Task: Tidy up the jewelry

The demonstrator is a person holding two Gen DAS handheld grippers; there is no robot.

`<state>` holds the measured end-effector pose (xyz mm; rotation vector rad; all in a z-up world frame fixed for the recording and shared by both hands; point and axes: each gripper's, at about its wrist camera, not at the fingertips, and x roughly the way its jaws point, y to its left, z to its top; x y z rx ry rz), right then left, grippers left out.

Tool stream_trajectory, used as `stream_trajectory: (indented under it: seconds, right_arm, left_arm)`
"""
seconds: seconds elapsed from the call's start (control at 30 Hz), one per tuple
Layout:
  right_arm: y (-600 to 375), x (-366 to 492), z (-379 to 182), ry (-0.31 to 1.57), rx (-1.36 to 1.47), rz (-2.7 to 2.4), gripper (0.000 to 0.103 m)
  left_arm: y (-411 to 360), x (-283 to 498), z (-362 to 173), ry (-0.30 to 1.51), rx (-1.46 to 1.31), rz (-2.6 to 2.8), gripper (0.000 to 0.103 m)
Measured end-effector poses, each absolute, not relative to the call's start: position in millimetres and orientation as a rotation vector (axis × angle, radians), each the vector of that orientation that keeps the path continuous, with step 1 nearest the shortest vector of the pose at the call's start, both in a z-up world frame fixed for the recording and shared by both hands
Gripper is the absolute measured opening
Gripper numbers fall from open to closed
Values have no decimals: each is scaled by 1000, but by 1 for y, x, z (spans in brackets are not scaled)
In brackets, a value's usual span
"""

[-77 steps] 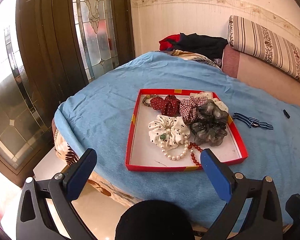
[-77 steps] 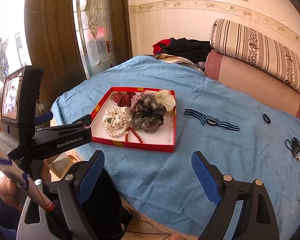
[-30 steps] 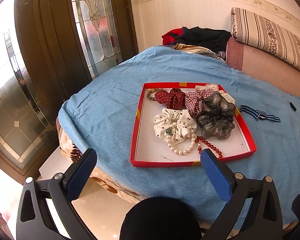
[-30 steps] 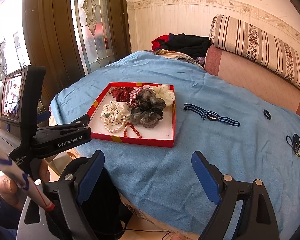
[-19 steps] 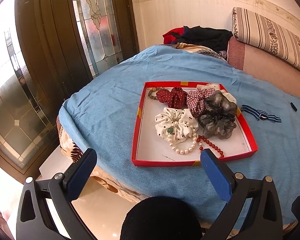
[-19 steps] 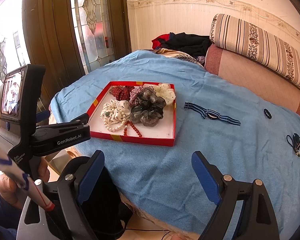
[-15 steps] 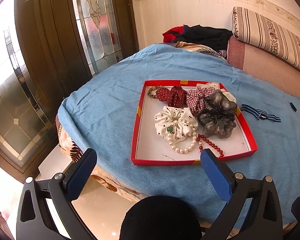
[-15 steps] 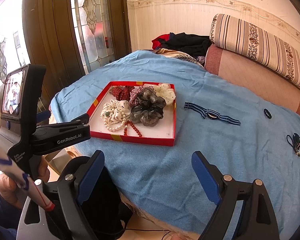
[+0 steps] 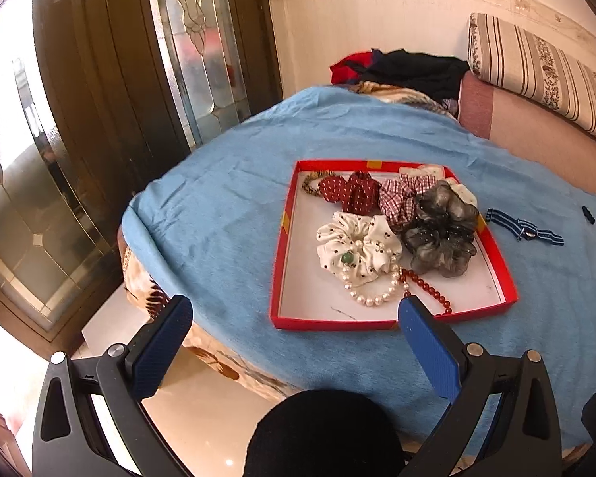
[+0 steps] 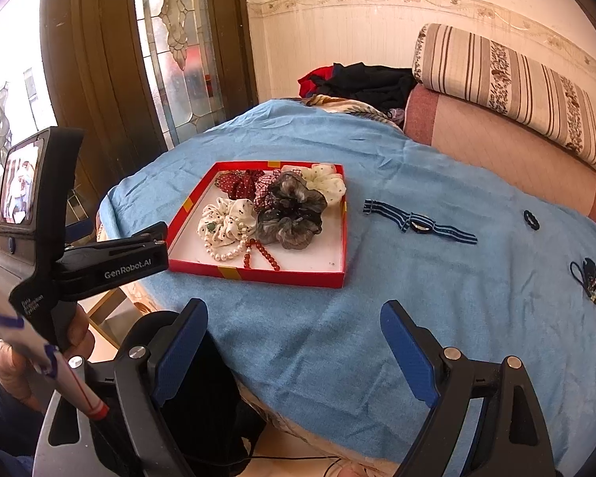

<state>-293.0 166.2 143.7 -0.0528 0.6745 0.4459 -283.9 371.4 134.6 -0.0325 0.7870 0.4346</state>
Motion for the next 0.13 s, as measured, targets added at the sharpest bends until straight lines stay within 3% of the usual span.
stream_trajectory:
  seconds: [0.13]
  right_arm:
    - [153,-288,141,679,-15,424,92]
  left_arm:
    - [359,-277,135,776,10,423,103]
